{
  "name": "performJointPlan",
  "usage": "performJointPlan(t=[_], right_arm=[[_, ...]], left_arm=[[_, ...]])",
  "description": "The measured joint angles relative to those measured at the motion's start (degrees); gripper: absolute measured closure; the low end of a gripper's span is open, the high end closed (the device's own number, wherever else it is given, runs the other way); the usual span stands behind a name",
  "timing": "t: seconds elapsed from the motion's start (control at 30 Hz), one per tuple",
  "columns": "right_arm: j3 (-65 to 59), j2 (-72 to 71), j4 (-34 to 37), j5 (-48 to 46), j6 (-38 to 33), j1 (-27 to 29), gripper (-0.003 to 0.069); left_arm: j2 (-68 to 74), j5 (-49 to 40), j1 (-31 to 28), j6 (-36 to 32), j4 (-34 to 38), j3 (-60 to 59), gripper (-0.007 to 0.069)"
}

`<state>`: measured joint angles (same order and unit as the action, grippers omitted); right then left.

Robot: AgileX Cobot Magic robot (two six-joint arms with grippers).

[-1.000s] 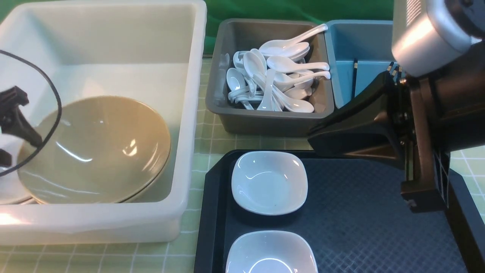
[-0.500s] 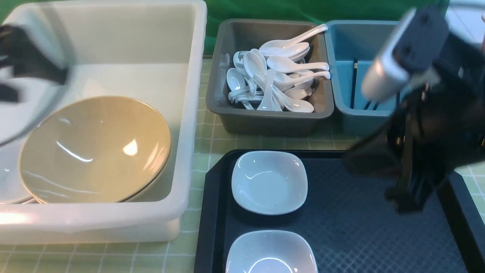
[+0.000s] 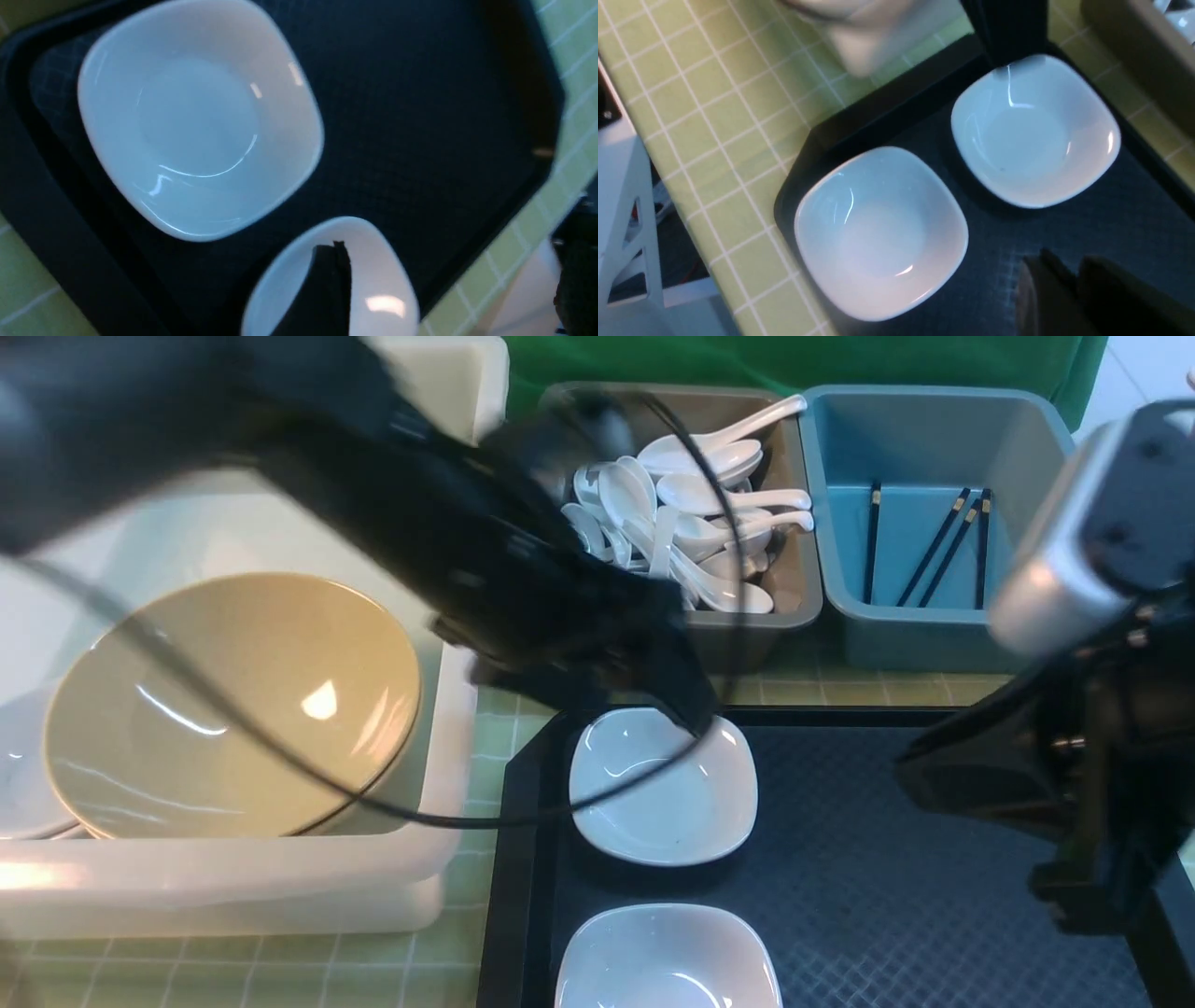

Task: On green table put chopsticks spoon bowls plates into blue grey white boxes.
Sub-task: 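Grasp the small white bowl on the black tray by its rim with the left gripper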

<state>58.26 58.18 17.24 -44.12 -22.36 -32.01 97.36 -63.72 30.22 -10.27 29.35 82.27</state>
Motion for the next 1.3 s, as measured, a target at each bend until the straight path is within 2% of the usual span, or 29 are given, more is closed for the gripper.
performJointPlan(t=[0.17, 0.33, 0.77, 0.97, 1.1, 1.23, 1.3], right_arm=[[0.0, -3.94, 0.0, -0.19, 0.1, 0.0, 0.0539], [0.0, -5.56, 0.0, -0.38, 0.14, 0.0, 0.053], [0.0, -5.67, 0.0, -0.79, 0.14, 0.0, 0.0514], [0.0, -5.67, 0.0, -0.79, 0.14, 0.0, 0.0508], [0.0, -5.67, 0.0, -0.79, 0.14, 0.0, 0.0507], [0.0, -5.67, 0.0, -0.79, 0.14, 0.0, 0.0504], [0.0, -5.67, 0.0, -0.79, 0.14, 0.0, 0.0502]], left_arm=[[9.57, -1.73, 3.12, 8.98, -11.53, 7.57, 0.0053], [16.26, -3.34, 4.55, 14.71, -19.3, 12.41, 0.0053], [22.92, -3.26, 4.71, 20.38, -27.94, 14.58, 0.0053], [23.54, -3.05, 4.71, 20.61, -27.42, 14.76, 0.0053], [25.92, -2.75, 4.71, 18.96, -23.94, 14.81, 0.0055], [26.98, -2.86, 4.65, 16.2, -21.11, 15.02, 0.0121], [27.14, -2.83, 4.6, 15.32, -20.4, 15.09, 0.019]])
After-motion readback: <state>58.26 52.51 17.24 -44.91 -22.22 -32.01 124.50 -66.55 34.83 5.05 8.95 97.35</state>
